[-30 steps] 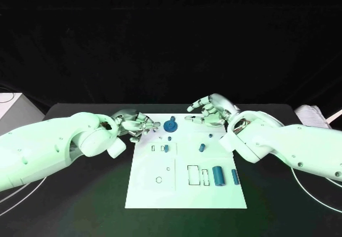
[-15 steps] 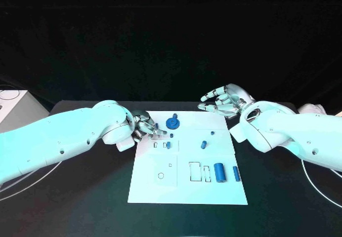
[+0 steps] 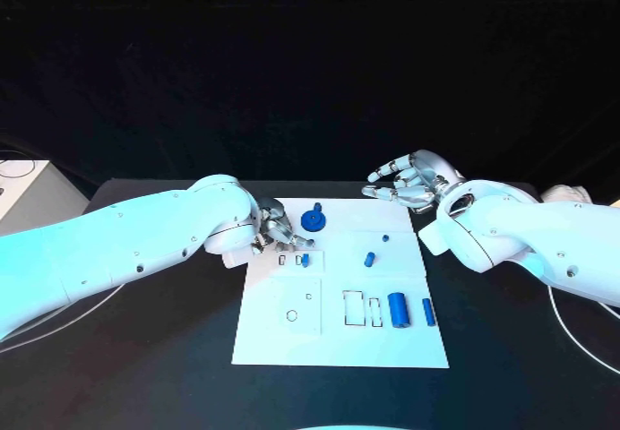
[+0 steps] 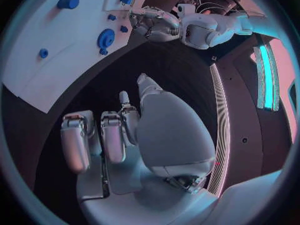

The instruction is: Assemble the parts on the task board

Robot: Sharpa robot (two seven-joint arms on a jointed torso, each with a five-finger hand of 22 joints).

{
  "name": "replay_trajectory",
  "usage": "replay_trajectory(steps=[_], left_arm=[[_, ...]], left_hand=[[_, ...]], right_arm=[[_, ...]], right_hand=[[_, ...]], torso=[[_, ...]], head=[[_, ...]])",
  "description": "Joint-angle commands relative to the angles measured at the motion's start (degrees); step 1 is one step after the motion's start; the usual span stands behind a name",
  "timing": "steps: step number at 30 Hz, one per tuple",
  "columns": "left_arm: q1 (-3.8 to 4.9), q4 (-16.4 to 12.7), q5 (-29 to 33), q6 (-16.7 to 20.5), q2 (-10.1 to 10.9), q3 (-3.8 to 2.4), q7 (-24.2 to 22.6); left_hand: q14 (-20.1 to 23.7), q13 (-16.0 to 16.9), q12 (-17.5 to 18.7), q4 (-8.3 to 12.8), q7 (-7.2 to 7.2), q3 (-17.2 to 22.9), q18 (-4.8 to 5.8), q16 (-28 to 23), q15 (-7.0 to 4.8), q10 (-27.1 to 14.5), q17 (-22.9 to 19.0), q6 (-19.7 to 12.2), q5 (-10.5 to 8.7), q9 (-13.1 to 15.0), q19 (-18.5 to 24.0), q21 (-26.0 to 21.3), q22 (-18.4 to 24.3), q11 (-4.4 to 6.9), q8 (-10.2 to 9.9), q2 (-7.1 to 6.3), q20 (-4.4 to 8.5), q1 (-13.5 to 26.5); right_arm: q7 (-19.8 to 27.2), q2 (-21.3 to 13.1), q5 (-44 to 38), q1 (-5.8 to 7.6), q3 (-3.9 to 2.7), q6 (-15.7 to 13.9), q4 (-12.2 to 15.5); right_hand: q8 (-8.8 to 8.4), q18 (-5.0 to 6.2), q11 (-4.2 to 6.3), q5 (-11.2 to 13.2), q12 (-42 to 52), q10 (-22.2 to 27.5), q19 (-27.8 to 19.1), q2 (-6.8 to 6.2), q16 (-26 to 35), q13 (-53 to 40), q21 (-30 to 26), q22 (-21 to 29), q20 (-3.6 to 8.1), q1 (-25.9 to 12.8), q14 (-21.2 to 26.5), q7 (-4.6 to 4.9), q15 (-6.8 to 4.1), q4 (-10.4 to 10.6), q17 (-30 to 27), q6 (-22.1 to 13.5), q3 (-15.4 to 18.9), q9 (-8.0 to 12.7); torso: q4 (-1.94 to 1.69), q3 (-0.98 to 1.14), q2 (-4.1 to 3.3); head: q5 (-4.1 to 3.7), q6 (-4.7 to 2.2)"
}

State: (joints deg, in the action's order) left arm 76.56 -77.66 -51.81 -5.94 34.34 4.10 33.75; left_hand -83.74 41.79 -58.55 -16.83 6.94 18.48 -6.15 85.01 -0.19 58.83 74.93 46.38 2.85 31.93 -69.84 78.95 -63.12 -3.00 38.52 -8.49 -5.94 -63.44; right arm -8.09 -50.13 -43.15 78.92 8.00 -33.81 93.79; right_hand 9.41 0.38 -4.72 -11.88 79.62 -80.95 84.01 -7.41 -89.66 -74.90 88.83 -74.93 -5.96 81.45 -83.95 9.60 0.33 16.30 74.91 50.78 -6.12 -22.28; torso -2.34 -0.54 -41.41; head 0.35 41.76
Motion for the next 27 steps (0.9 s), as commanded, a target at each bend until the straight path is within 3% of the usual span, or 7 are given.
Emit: replay_trajectory(steps=[1,9,14,27], left_arm=[[0.22,-0.01,-1.21,-3.04,-0.51,0.03,0.73],[0.37,0.27,-1.10,-4.26,-1.25,0.08,0.71],[0.40,0.68,-1.00,-5.05,-2.07,0.27,0.69],[0.40,1.96,-0.85,-6.61,-3.01,0.92,0.65]], left_hand=[[-1.13,-0.15,0.03,0.00,-0.03,-0.50,0.40,-0.26,-0.28,-0.32,4.14,-0.31,0.08,0.09,-0.40,0.29,-0.05,0.11,0.20,-0.10,0.11,0.66],[-1.07,-0.76,0.43,0.01,-0.05,-0.64,0.35,-0.33,-0.29,-0.75,4.02,-0.34,0.07,0.19,-0.21,0.19,0.19,0.12,0.28,-0.09,0.11,0.75],[-1.07,-0.78,0.44,0.01,-0.05,-0.68,0.35,-0.33,-0.29,-0.78,4.03,-0.36,0.07,0.22,-0.19,0.18,0.20,0.12,0.29,-0.09,0.11,0.77],[-0.91,-1.05,0.64,0.09,-0.05,-0.88,0.30,-0.47,-0.28,-1.10,3.80,-0.55,0.08,0.43,0.05,0.05,0.46,0.12,0.40,0.03,0.11,0.69]], right_arm=[[-0.73,0.17,-1.27,0.02,-0.03,0.50,-0.15],[-1.19,0.36,-1.62,0.02,-0.02,0.81,-0.34],[-1.44,0.53,-1.73,0.02,-0.02,1.04,-0.41],[-1.88,0.56,-1.97,0.02,-0.02,1.40,-0.40]], right_hand=[[0.19,0.03,-0.07,-0.35,-0.34,0.54,5.23,0.11,-0.34,-5.68,-0.34,-14.07,-0.48,-0.77,-6.05,-0.01,0.21,0.21,15.09,-0.06,-0.05,0.02],[0.19,0.04,-0.07,-0.40,-0.44,0.63,5.21,0.10,-0.34,-5.59,-0.38,-14.04,-0.48,-0.87,-6.05,-0.01,0.21,0.24,15.09,-0.07,-0.03,0.02],[0.19,0.05,-0.08,-0.42,-0.45,0.63,5.19,0.10,-0.34,-5.58,-0.42,-14.01,-0.48,-0.93,-6.05,-0.01,0.21,0.25,15.09,-0.08,-0.01,0.02],[0.20,0.05,-0.08,-0.44,-0.45,0.64,5.19,0.09,-0.34,-5.58,-0.42,-14.01,-0.48,-1.04,-6.05,0.00,0.22,0.28,15.09,-0.09,0.01,0.03]], torso=[[0.01,-0.04,-0.03],[-0.07,-0.19,-0.08],[-0.03,-0.10,-0.07],[-0.21,-0.11,-0.04]], head=[[-0.14,0.14],[-0.72,0.24],[-0.78,0.54],[-1.06,0.86]])
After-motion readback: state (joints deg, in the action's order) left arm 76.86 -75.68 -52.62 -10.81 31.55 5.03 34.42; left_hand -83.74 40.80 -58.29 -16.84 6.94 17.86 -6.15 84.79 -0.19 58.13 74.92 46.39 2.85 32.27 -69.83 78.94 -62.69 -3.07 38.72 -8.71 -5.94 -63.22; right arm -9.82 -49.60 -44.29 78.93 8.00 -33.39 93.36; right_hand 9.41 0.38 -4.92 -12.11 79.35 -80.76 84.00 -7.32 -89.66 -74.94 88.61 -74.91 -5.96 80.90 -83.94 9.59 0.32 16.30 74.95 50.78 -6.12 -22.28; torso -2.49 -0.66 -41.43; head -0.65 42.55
